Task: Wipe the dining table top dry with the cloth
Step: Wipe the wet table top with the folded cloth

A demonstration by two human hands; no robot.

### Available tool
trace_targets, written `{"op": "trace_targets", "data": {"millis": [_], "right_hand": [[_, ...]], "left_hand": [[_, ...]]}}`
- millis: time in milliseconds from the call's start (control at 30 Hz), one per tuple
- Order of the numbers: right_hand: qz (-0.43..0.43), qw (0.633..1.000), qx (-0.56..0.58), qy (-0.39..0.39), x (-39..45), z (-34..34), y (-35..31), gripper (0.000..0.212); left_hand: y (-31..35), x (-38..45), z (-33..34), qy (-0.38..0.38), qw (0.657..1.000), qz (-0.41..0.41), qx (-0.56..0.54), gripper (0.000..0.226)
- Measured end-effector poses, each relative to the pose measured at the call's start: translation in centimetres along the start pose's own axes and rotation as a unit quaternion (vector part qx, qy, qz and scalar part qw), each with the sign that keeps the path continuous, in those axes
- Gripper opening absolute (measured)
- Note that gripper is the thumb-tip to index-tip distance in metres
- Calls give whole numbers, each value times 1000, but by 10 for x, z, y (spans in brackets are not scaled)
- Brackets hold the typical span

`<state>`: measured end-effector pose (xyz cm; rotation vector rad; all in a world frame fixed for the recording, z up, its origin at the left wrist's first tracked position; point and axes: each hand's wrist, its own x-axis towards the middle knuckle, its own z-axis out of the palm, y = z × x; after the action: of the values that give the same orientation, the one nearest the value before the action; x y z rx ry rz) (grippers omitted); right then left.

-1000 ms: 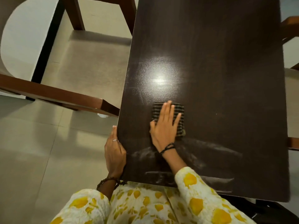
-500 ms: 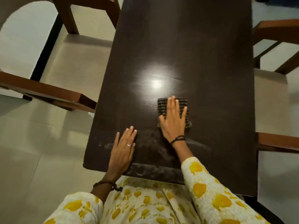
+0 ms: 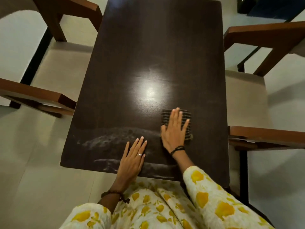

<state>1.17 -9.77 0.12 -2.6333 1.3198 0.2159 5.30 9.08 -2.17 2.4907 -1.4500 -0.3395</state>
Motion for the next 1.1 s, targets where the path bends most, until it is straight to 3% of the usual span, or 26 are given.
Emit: {"op": "trace_targets", "data": {"millis": [100,200,500,800,1100], "right_hand": [[-88,996,0,-35,-18,2,-9,72],[-146,989,-31,-21,-13,3,20,70],[-14,1000,-5,4,21,-19,140,74],[-8,999,-22,28,-88,7,166,66],[45,999,-13,20,-21,-11,158,67]], "left_hand": [[16,-1,6,4,1000,13,-13,47],[34,5,10,-2,999,35,-19,46],[84,28,23,-64,990,124,10,49],[94,32,28,-77,989,128,13,49],[95,33,28,-90,989,120,16,49]]}}
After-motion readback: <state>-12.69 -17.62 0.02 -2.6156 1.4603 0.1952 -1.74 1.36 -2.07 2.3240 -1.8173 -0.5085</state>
